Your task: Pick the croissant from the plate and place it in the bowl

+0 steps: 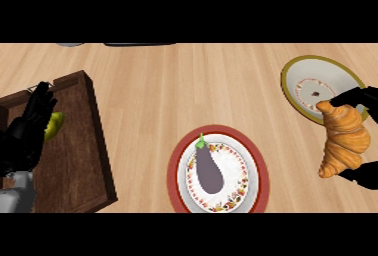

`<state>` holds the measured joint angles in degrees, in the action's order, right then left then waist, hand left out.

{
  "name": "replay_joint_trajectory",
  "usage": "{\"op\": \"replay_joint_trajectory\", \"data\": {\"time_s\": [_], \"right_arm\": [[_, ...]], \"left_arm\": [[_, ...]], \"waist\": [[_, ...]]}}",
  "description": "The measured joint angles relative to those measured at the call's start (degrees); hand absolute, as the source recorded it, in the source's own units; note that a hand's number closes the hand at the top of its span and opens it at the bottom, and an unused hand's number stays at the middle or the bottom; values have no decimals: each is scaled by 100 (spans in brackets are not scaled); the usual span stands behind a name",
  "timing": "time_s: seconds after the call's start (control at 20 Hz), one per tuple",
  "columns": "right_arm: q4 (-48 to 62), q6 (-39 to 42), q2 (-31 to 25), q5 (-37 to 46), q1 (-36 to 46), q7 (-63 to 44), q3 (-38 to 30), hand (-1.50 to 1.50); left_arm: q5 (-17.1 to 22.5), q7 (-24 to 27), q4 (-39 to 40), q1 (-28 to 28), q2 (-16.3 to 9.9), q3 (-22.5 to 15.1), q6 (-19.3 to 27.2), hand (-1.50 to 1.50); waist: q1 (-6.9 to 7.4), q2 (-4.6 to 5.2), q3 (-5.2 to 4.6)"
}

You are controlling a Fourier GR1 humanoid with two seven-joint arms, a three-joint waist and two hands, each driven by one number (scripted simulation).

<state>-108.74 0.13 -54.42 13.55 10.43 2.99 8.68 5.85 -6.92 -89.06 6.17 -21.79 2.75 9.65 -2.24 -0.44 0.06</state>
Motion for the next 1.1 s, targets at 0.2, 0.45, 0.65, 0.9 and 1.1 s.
{"op": "replay_joint_trajectory", "data": {"time_s": [0.2,0.45,0.65,0.9,1.1], "right_arm": [[502,282,-37,-525,-20,334,-786,150],[1496,677,176,-726,256,852,-1165,150],[2624,911,454,-585,991,1183,-1043,150],[4183,859,900,-94,1880,1775,-873,150],[5581,755,1131,272,2643,2435,-873,150]], "left_arm": [[-46,-48,39,154,67,-29,-61,0],[-202,-40,130,230,202,-93,-79,0],[-221,23,186,294,268,-65,-136,0],[-197,-48,45,274,254,-13,-261,0],[-281,-23,110,372,324,-42,-258,0]], "waist": [[120,26,-3],[220,46,-5],[305,65,-5],[382,81,-2],[417,99,0]]}}
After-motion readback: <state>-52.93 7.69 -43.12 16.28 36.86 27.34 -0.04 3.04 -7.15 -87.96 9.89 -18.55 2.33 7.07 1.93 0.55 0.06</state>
